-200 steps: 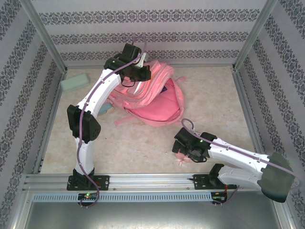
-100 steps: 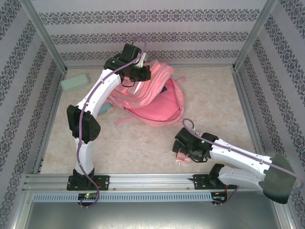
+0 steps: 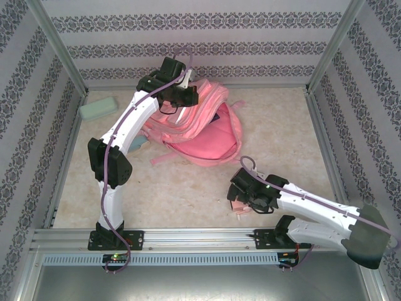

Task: Pack books, pencil case, and school supplies into a backpack

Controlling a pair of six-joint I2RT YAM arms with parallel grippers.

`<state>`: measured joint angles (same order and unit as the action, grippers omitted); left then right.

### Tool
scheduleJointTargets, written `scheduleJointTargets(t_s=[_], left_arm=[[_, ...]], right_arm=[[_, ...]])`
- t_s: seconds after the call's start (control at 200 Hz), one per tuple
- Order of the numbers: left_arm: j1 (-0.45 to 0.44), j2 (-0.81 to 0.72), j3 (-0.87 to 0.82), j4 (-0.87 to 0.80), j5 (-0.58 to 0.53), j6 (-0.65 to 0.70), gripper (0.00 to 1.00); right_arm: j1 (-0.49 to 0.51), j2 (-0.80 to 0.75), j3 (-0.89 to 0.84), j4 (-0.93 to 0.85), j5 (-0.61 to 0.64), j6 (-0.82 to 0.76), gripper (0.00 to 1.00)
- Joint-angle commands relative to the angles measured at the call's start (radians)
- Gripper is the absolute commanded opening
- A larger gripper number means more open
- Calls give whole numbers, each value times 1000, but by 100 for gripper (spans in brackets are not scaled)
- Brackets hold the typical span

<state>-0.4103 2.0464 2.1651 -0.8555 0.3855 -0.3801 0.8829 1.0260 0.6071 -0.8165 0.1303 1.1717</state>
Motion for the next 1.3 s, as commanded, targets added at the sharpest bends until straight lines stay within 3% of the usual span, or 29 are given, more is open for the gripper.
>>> scheduleJointTargets(t_s=[0.0,0.4,0.724,0.949,1.189,1.294], left_arm=[[8,-76,5,66,32,-26,0],[8,-73,7,71,33,-31,0],[6,-71,7,67,32,-31,0],[7,-74,1,68,29,-29,0],[7,-67,1,69,32,-25,0],[8,-67,-2,67,32,-21,0]], right_arm=[[19,32,15,-4,-15,-58,98],[31,-31,36,-43,-23,-179,98],[31,34,102,-116,-43,-376,98],[33,37,106,-97,-64,-316,98],[38,72,186,-175,-35,-505,98],[59,105,166,-122,-117,-539,98]])
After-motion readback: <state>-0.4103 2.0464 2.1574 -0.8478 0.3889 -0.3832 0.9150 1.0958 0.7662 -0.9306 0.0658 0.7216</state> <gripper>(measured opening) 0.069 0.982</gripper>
